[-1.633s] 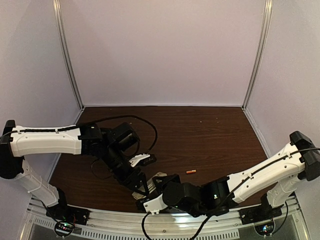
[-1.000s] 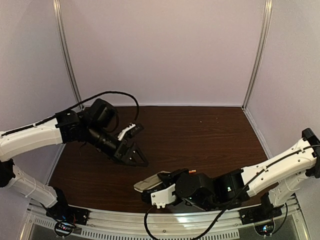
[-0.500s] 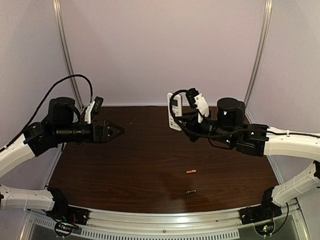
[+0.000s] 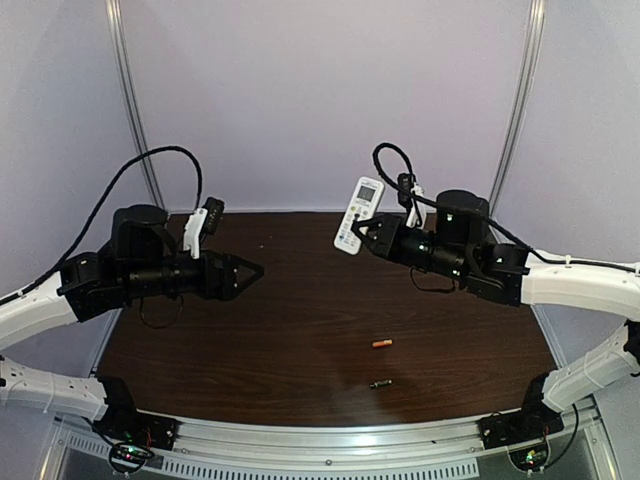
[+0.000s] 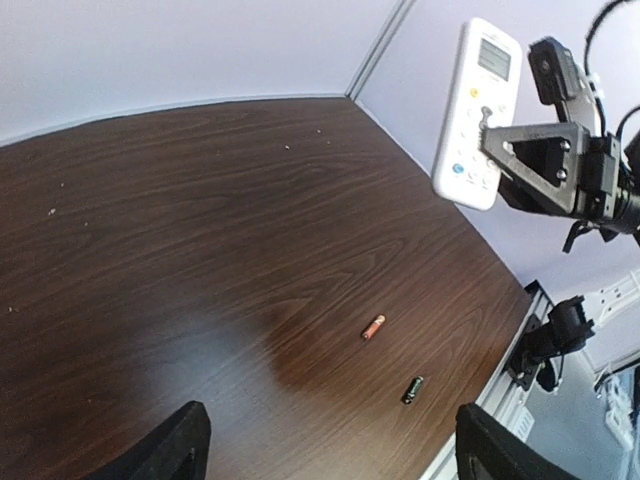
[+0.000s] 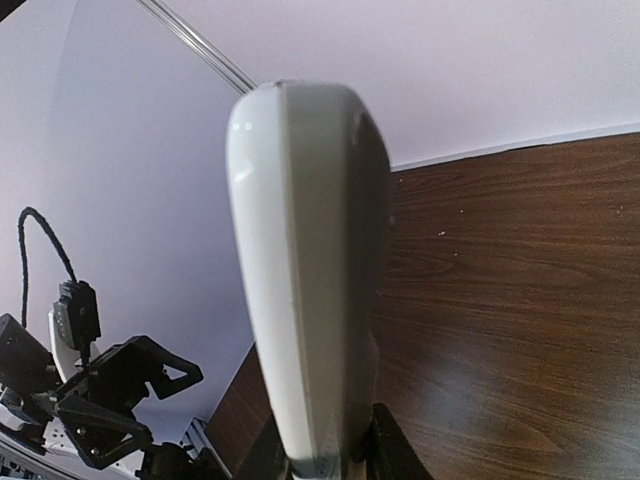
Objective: Load the batteries into the remote control
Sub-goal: Pass from the right arm to the left
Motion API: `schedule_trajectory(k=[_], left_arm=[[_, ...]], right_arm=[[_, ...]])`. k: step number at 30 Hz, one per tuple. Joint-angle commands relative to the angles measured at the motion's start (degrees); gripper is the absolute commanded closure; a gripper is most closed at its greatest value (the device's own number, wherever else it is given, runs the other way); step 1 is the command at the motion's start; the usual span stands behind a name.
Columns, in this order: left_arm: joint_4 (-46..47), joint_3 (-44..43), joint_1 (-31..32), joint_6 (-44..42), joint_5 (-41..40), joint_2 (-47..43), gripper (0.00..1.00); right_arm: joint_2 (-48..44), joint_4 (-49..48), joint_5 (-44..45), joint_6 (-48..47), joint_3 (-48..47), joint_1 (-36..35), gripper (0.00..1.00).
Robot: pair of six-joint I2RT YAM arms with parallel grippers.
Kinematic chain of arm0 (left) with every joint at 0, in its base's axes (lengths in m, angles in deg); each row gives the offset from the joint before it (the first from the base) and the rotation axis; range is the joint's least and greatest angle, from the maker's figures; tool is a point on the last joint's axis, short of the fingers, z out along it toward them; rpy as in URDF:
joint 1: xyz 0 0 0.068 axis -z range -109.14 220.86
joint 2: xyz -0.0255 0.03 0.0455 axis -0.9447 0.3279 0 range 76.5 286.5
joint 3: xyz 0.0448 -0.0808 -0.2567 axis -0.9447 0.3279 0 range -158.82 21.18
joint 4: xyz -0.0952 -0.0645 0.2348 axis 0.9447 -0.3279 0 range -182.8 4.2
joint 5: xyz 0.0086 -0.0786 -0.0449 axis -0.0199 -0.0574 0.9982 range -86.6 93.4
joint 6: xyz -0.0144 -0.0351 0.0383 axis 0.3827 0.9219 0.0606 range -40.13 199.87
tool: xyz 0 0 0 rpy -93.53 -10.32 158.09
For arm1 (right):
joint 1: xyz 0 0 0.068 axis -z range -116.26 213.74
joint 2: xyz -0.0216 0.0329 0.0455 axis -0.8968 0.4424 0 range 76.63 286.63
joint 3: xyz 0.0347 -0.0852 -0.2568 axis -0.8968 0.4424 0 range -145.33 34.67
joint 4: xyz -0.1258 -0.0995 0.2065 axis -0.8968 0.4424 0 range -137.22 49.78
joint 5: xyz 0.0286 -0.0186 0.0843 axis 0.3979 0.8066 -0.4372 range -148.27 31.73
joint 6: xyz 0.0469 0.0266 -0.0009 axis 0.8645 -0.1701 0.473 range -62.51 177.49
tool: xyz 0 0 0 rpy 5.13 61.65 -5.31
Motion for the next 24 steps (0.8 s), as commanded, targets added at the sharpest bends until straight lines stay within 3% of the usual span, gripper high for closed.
schedule_trajectory(k=[1,8,14,18,24], left_arm=[[1.67,-5.7,5.91,-10.2,-9.6,4.09,0.15],[8.86,-10.08,10.42,-12.84,-10.98,13.34,0.19],[8.22,-18.54,15.59,-17.1,-16.61,23.85,0.25],[7.44,-22.36,15.85,-17.1,-14.82,27.92,0.31],[6.47,-25.11,15.97,-16.94,-15.42,32.0,0.33]], right_arm=[[0.15,-0.12,1.69,6.85,0.19,-0.82,1.0],[0.92,-0.75,3.82,7.12,-0.65,-3.3,0.98],[0.56,0.81,7.91,8.95,-0.9,-4.56,0.98],[0.44,1.0,9.22,9.36,-1.16,-5.42,0.98],[1.11,-0.2,9.09,9.61,-1.58,-6.62,0.98]])
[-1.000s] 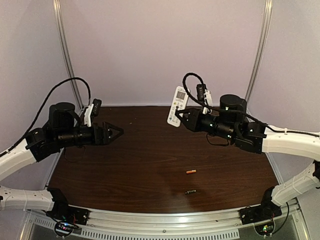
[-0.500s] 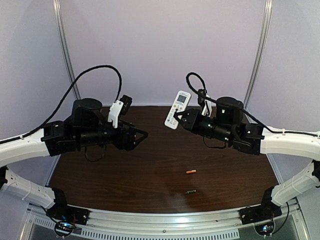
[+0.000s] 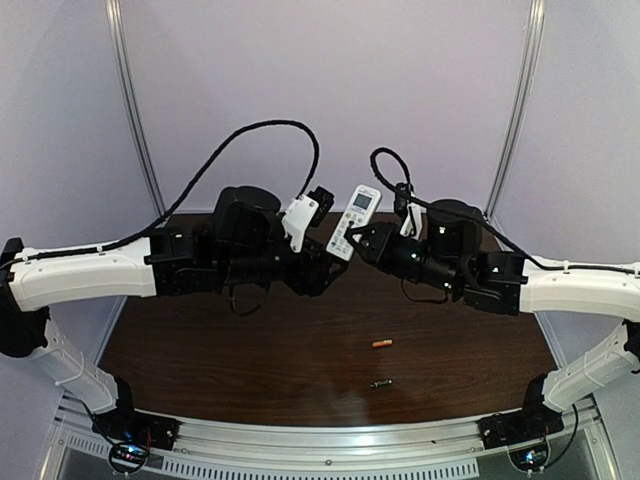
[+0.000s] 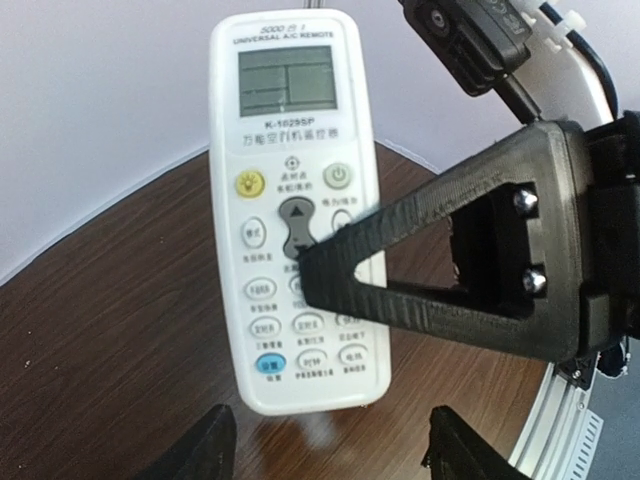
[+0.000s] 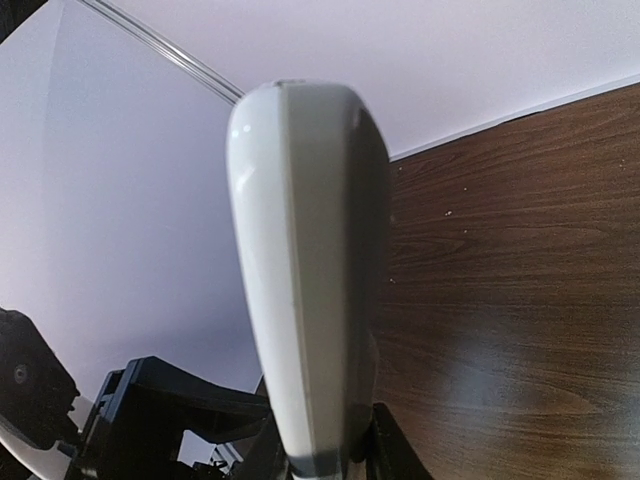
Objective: Load the batteries into the remote control
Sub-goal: Pass from the right arm to the left
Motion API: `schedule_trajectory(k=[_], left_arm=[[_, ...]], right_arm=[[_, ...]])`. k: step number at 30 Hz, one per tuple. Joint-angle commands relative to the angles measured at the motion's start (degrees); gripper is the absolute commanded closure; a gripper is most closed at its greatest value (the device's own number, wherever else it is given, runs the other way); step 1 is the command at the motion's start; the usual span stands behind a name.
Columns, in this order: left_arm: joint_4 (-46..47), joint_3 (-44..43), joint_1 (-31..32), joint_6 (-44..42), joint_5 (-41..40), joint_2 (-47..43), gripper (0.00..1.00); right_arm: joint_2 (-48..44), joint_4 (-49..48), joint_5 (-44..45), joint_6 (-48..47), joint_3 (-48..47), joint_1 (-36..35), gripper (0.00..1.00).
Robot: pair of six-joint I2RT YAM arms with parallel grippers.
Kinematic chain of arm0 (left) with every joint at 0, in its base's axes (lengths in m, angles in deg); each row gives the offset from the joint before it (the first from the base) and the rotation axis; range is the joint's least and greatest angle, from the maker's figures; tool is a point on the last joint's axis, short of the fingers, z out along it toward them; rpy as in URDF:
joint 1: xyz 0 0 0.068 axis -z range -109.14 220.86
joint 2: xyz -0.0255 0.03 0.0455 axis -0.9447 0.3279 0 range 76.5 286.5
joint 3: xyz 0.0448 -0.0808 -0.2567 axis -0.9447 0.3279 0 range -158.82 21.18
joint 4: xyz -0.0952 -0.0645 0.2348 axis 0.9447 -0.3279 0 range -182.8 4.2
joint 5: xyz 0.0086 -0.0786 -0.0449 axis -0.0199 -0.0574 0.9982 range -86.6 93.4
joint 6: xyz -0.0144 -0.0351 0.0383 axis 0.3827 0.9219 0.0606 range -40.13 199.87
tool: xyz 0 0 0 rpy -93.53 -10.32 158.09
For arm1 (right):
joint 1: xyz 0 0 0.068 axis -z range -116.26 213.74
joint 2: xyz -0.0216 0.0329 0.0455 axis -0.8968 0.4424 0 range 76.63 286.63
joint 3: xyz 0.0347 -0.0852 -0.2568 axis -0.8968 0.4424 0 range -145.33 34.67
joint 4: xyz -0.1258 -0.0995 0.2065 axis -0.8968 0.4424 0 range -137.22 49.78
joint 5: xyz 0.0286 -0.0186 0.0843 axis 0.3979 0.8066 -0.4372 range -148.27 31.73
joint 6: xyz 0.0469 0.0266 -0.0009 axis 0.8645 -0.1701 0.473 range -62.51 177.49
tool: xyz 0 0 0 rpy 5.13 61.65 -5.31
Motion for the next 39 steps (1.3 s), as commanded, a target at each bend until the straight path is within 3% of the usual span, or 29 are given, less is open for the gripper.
schedule_trajectory(k=[1,15,22,25,29,30,31,36,39], left_arm=[[0.43,-2.9,-0.02,-0.95,-1.73,2.6,0.33],[-2.27,-7.77,0.0,-2.61,-6.05,7.99,0.44],[-3.59,-8.57,0.03,-1.53,-6.35,8.47,0.61],[-5.06,-8.39,-0.06,-0.9,-3.38,7.78,0.69],[-9.33,-8.09,-1.71,-1.27,5.49,5.44,0.76],[-10.17,-7.47,-2.7,-1.21,8.76,4.21,0.78],[-10.6,-6.57,-4.13,-1.17,14.61,2.16,0.8],[-13.59,-2.66,-10.01,-2.22,34.73,-4.78,0.81],[-18.51,-3.21,-12.74,-3.71,44.93,-6.35,0.81]], right_arm=[[0.77,-0.79,1.4,0.6,-1.65,-1.18,0.98],[1.39,-0.46,1.44,1.18,-2.23,-2.96,0.95],[0.46,0.23,1.8,1.03,-1.76,-2.98,0.92],[-0.35,0.77,1.66,-0.81,-1.56,-2.8,0.74],[-4.85,1.93,3.25,-7.75,-0.64,-1.85,0.13],[-6.56,2.1,3.34,-10.88,-0.16,-1.61,0.06],[-8.88,1.89,3.03,-14.36,0.44,-1.39,0.01],[-16.01,2.89,-1.24,-33.51,2.57,-1.06,0.0],[-17.78,7.09,-7.97,-47.61,1.85,-1.13,0.06]])
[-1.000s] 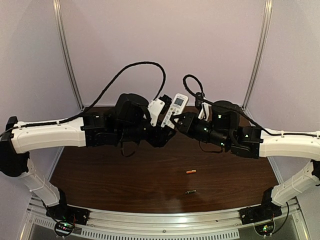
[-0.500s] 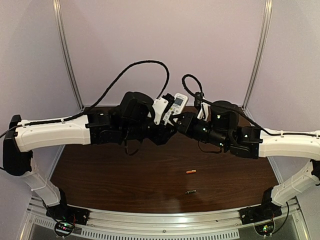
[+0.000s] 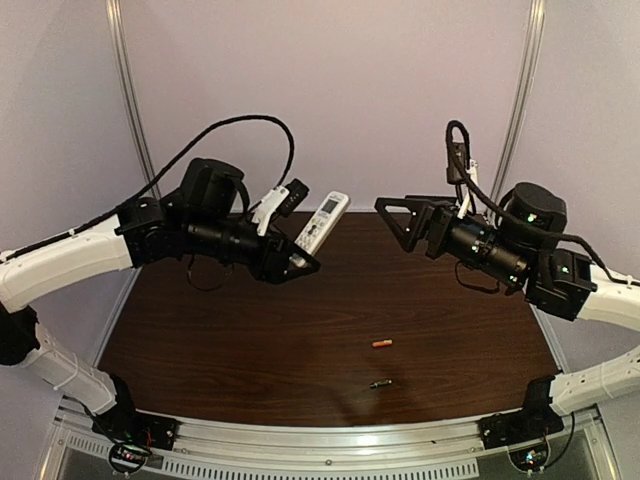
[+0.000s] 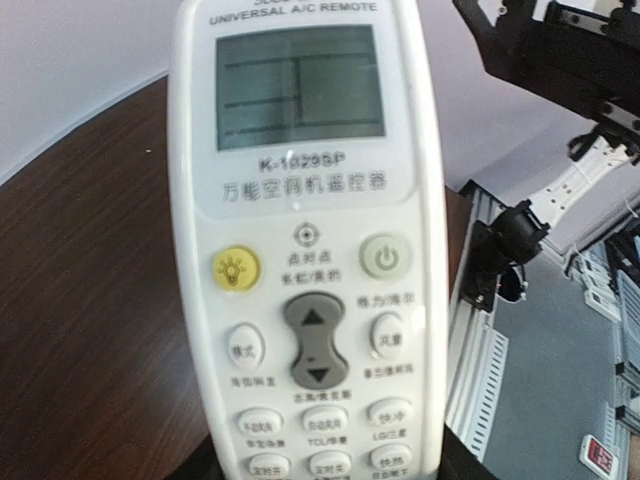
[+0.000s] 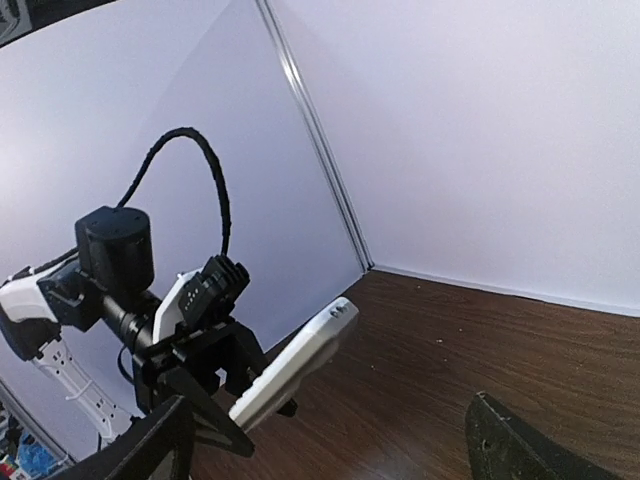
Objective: Load the batteries into the remote control
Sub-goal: Pass from the right arm to the left, then pass from the left arm to the right
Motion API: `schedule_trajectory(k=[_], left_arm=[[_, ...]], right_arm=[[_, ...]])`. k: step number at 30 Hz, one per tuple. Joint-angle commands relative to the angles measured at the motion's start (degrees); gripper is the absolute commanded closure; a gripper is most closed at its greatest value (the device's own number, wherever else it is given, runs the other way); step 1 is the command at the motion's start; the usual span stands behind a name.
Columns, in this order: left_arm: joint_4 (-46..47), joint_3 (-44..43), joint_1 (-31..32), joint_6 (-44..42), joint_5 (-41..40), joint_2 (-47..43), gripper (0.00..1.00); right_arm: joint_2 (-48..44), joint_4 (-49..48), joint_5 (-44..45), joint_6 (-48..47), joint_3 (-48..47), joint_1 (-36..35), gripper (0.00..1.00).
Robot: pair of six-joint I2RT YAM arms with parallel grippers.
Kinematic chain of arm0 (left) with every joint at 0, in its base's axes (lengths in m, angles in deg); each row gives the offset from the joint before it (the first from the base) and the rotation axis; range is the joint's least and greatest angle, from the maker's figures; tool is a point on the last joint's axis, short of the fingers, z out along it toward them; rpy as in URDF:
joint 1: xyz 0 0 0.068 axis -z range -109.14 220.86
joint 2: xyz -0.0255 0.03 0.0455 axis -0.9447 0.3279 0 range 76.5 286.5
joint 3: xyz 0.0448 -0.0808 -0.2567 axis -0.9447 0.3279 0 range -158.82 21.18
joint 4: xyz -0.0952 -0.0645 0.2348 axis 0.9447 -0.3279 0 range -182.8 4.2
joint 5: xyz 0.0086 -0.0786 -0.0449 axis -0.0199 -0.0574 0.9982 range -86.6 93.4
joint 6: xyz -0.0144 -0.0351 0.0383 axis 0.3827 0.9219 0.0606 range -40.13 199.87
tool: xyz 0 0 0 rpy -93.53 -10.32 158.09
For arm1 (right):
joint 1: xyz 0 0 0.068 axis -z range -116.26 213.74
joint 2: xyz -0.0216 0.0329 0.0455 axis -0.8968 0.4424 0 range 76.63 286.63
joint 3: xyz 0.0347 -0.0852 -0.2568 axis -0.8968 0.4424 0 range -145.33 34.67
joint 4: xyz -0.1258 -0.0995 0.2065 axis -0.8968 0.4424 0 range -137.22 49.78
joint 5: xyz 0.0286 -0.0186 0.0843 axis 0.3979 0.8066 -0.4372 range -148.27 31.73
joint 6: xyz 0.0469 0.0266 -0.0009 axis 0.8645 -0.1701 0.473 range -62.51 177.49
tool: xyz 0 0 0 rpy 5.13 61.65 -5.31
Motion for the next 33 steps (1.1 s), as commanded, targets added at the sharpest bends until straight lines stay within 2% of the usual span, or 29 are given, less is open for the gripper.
schedule_trajectory(k=[1,3,7,15,18,22,27,33], left_arm=[[-6.09,-0.43,-2.18,-2.94,20.02,-2.74,0.81],[-9.09,-1.07,-2.27,-4.01,26.53,-3.2,0.79],[-12.11,-0.79,-2.25,-4.03,38.82,-3.68,0.78],[-13.3,1.12,-2.17,-4.03,53.22,-4.14,0.79],[-13.41,1.95,-1.89,-4.12,56.28,-3.66,0.78],[-13.52,2.84,1.44,-4.43,56.34,-1.85,0.78],[-13.79,2.87,4.0,-5.07,56.52,-0.35,0.78],[-13.81,2.17,4.23,-4.96,58.36,0.42,0.79]], right_arm=[[-1.71,6.35,-10.21,-25.1,0.01,0.05,0.09],[-2.0,10.06,-14.8,-31.21,-1.36,0.01,0.13],[-0.62,16.18,-20.59,-36.77,-6.46,-0.51,0.18],[2.8,27.71,-28.54,-40.5,-14.4,-4.79,0.22],[4.52,30.89,-28.04,-42.03,-17.38,-8.73,0.22],[7.85,36.16,-25.92,-44.97,-21.55,-13.07,0.23],[10.95,40.3,-23.18,-48.13,-24.17,-15.38,0.25],[14.0,43.2,-23.28,-49.69,-26.87,-18.67,0.47]])
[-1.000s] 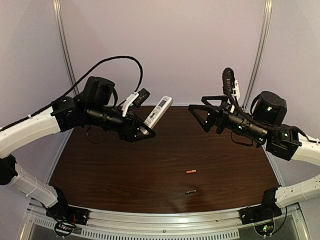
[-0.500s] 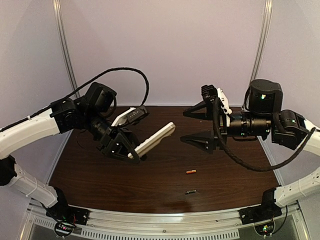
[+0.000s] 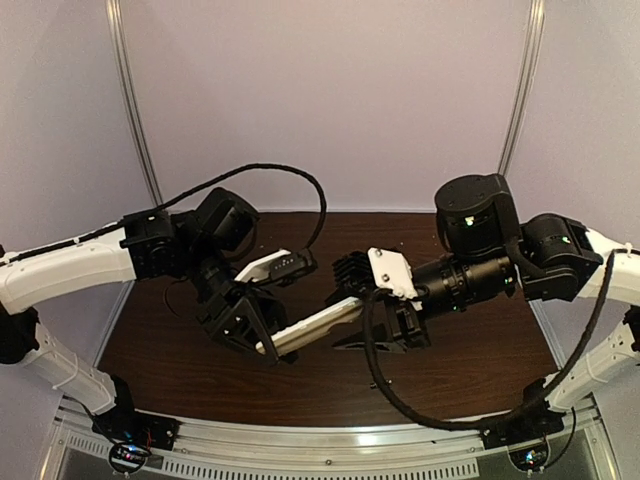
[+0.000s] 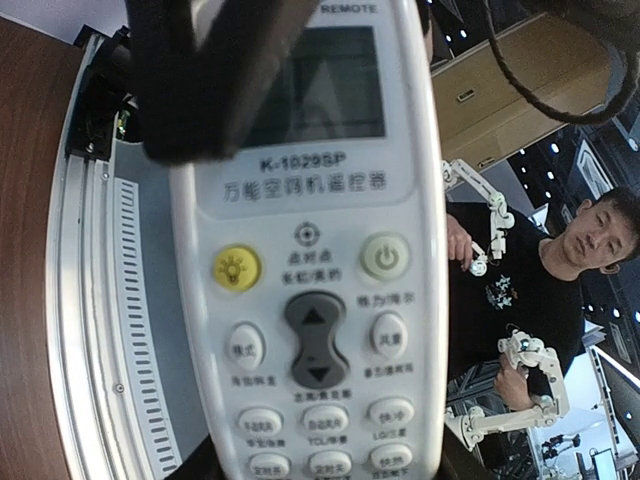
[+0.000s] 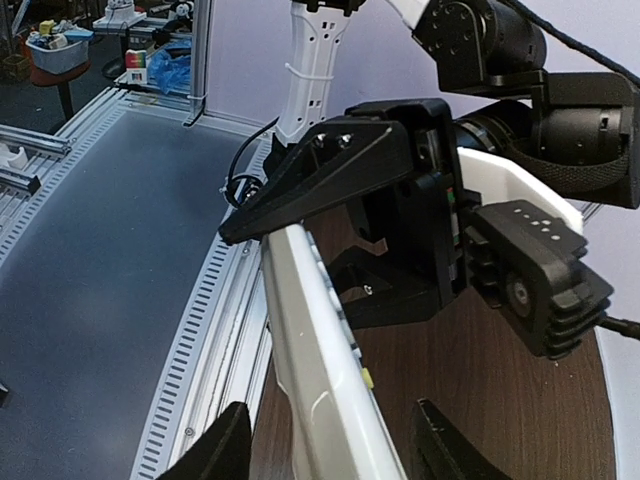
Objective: Load the batteries into the remote control
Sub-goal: Pass from the left arm to the right
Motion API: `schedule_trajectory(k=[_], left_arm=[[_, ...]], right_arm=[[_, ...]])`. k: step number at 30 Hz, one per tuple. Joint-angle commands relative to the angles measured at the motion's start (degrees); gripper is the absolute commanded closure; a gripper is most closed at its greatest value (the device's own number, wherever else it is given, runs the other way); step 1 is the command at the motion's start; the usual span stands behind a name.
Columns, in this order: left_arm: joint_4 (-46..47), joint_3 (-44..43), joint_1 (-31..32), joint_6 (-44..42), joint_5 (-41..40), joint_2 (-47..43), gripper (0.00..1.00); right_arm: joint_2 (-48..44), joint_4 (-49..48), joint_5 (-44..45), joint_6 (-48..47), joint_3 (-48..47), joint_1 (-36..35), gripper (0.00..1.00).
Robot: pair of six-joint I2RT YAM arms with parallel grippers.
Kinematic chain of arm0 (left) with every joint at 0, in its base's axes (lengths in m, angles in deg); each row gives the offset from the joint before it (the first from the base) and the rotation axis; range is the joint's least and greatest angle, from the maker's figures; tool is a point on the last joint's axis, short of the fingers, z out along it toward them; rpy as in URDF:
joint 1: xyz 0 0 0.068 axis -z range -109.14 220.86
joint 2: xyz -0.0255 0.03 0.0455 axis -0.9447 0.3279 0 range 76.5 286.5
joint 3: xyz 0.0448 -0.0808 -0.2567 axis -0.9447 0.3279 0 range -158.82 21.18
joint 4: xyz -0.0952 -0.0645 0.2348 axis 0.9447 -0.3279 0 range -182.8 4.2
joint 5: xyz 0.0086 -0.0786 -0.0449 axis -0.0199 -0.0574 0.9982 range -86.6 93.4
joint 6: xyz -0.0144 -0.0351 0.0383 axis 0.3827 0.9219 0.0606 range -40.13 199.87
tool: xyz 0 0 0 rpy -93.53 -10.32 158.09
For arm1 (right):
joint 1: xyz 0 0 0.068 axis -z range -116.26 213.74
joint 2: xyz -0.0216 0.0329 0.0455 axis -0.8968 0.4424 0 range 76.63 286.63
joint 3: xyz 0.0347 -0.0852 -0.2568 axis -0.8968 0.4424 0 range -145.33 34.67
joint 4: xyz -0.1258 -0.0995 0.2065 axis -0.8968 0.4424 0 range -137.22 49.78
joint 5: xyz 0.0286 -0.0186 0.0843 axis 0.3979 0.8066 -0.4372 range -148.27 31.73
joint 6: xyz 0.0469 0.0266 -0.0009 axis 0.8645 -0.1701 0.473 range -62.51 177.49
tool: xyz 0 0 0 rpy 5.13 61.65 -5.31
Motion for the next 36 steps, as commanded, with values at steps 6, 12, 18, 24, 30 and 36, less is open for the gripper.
schedule_trajectory(k=[6,12,18,24,30,36], left_arm=[[0.74,0.24,0.35,-1.34,3.09,1.26,0.79],[0.74,0.15,0.5,-1.45,3.79,1.52,0.79],[0.68,0.11,0.53,-1.42,4.42,0.98,0.81],[0.8,0.51,0.48,-1.1,4.42,0.69,0.81],[0.97,-0.05,0.78,-1.15,5.29,1.83,0.82],[0.95,-0.87,1.0,-0.88,4.95,2.28,0.82]], right_arm=[[4.23,8.26,3.41,-3.49,-7.25,-6.0,0.65],[5.8,10.72,7.09,-4.96,-8.62,-7.47,0.8],[4.71,11.9,10.58,-4.6,-8.41,-7.57,0.43],[1.25,13.32,14.62,-4.08,-6.61,-7.57,0.54],[1.62,13.89,14.32,-4.48,-7.8,-7.59,0.6],[3.26,14.25,13.93,-5.03,-8.19,-7.75,0.61]])
